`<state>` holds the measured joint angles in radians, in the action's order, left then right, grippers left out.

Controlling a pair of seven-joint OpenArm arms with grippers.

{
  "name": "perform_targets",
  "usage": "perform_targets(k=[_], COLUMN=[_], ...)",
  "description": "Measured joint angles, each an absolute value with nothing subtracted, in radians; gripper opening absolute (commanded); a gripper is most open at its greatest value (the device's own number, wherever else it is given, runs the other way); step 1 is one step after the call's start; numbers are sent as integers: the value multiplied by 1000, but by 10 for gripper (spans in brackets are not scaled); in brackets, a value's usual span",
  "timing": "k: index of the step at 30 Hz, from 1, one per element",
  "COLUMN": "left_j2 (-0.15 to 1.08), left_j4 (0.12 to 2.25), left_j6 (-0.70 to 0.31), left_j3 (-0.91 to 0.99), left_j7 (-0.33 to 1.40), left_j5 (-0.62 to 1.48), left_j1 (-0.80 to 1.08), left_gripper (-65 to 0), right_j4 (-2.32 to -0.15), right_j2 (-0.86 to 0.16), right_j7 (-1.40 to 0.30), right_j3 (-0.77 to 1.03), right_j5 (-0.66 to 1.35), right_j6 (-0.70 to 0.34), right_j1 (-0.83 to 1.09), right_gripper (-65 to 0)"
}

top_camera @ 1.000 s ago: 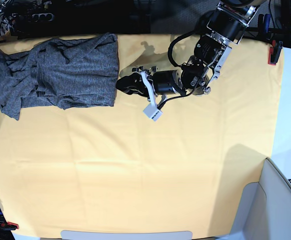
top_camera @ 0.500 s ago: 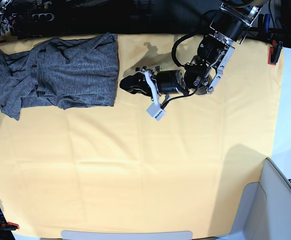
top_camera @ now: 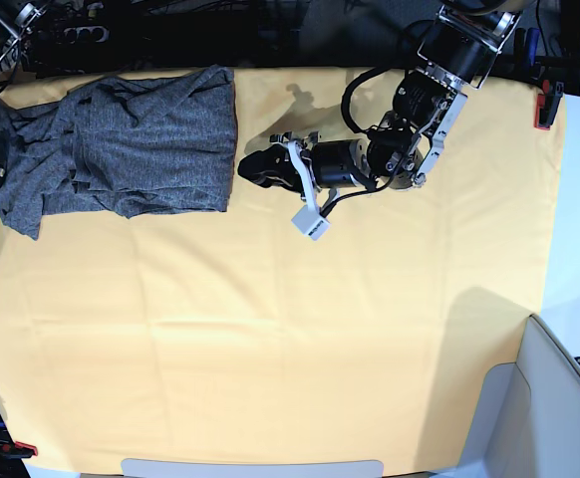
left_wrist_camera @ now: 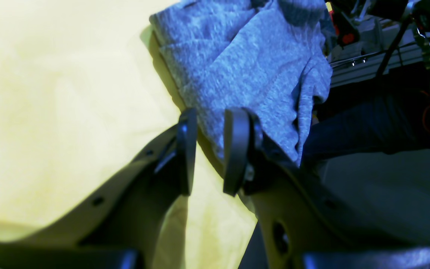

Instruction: Fold the T-shirt properly

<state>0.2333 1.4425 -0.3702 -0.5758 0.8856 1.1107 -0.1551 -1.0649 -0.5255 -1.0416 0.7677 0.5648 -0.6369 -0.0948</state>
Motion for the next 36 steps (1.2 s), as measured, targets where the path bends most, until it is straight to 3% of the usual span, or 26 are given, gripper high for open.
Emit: perform_targets(k=[3, 4, 12, 17, 28, 36], left_j2=[233, 233, 233, 234, 236, 236], left_j4=[1443, 1443, 1443, 1446, 1448, 1448], left_j6=[-370, -370, -371, -372, -372, -369], left_j3=[-576, -576, -576, -576, -576, -575], left_j7=[886, 886, 886, 886, 885, 886], left_j5=[1111, 1111, 1111, 1109, 1114, 1111], left_j1=[-155, -155, -155, -154, -155, -152], left_gripper=[-521, -521, -521, -521, -521, -521], right_j4=[-1065, -1065, -1146, -1397, -1922, -1993], right_j2=[-523, -519, -508, -453, -298, -245], right_j7=[-1065, -1063, -1076, -1168, -1159, -1163], right_j3=[768, 769, 733, 669, 493, 258], right_j5=[567, 568, 628, 654, 654, 653], right_j6=[-637, -636, -634, -639, -638, -639], right_j1=[-95, -94, -45, 68, 176, 163], right_gripper=[-627, -650, -649, -649, -649, -649])
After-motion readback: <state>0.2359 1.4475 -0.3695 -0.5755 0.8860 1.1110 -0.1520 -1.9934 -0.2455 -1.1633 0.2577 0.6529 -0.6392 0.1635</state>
